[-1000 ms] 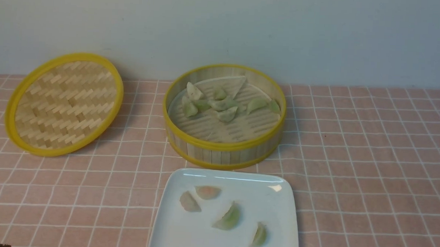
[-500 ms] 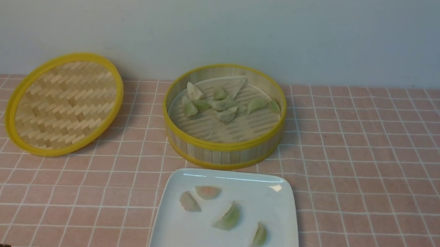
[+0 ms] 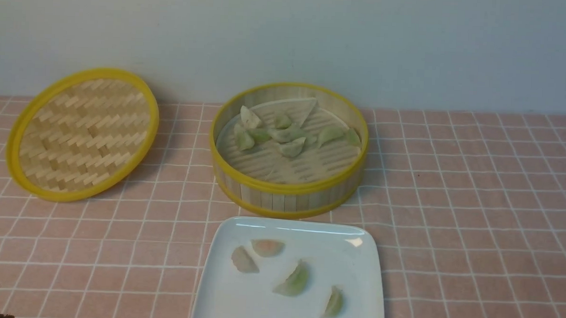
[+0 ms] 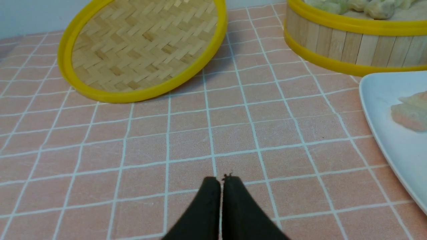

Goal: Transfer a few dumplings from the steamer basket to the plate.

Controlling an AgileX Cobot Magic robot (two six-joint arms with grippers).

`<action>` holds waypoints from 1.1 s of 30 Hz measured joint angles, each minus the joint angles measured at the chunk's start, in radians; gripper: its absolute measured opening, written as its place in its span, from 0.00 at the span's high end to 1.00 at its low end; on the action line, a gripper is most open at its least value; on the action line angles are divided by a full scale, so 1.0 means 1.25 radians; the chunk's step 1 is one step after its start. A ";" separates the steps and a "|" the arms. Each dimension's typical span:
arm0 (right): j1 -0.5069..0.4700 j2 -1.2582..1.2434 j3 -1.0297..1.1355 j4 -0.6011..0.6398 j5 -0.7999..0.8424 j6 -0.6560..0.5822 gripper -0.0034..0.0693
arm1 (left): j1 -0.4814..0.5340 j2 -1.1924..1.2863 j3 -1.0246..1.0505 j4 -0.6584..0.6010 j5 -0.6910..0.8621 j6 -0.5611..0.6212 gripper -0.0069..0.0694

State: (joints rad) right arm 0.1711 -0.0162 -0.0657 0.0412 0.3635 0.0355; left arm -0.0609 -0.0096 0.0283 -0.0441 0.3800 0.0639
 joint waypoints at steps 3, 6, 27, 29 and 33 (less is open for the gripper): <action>-0.067 0.000 0.060 0.001 0.015 0.000 0.97 | 0.000 0.000 0.000 0.000 0.001 0.000 0.92; -0.098 0.000 0.068 0.005 0.022 0.000 0.97 | 0.000 0.000 0.000 -0.001 0.001 0.000 0.92; -0.101 0.000 0.069 0.006 0.022 0.000 0.97 | 0.000 0.000 0.000 -0.001 0.001 0.000 0.92; -0.101 0.000 0.069 0.006 0.022 0.000 0.97 | 0.000 0.000 0.000 -0.001 0.001 0.000 0.92; -0.101 0.000 0.069 0.006 0.022 0.000 0.97 | 0.000 0.000 0.000 -0.001 0.001 0.000 0.92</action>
State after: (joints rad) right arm 0.0448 -0.0162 0.0204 0.0491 0.3915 0.0355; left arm -0.0609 -0.0096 0.0283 -0.0453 0.3818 0.0639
